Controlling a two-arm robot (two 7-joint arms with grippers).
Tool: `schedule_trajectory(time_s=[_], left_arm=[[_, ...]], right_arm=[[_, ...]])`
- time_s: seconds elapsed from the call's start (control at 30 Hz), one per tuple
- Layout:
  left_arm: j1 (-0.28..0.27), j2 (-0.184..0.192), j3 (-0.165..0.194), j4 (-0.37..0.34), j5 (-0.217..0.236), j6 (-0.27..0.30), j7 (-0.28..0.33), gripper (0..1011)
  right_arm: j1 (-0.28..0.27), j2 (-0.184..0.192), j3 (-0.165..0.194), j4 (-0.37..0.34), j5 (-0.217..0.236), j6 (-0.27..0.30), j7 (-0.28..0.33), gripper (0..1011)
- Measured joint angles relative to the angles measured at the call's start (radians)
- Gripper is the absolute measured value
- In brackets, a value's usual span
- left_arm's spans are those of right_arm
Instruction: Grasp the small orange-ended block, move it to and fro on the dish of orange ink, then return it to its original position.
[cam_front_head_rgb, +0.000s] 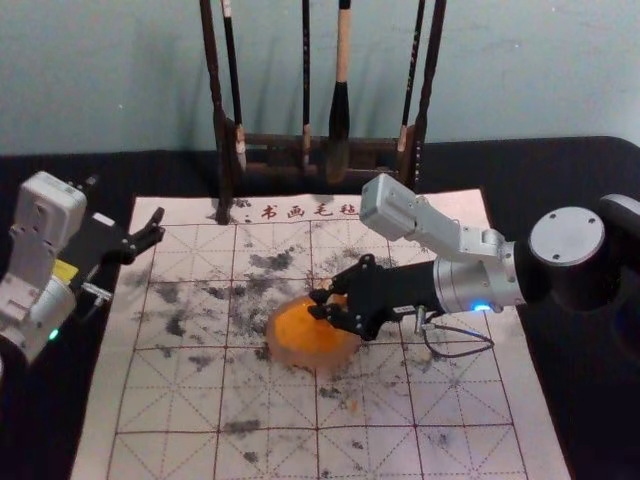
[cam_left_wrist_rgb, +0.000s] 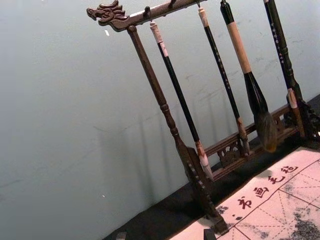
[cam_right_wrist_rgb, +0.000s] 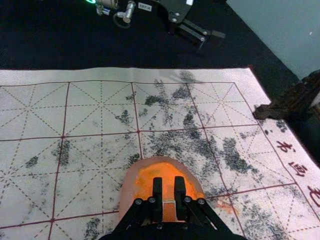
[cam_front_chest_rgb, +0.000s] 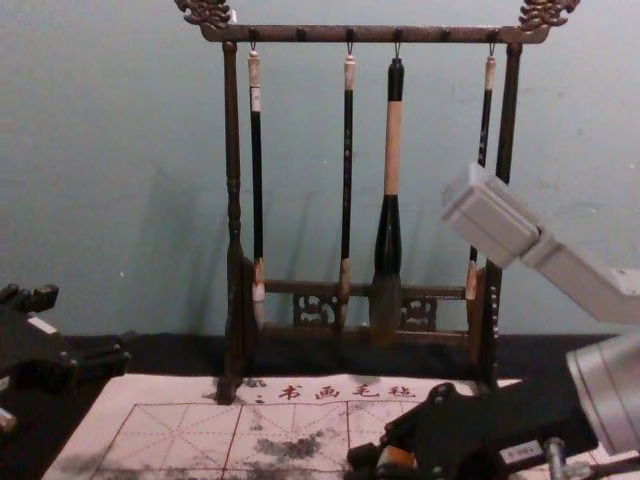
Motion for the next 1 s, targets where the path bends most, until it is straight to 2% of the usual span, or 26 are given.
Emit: schedule_trajectory(time_s=[0.57, 1.0], left_arm=[[0.000, 0.000, 0.000, 0.000, 0.000, 0.000, 0.000, 1001], [0.000, 0.000, 0.000, 0.000, 0.000, 0.000, 0.000, 1001]], right_arm=[[0.013, -0.016, -0.021, -0.004, 0.009, 0.012, 0.012, 119], [0.036, -0.044, -0.037, 0.016, 0.015, 0.005, 0.016, 119]])
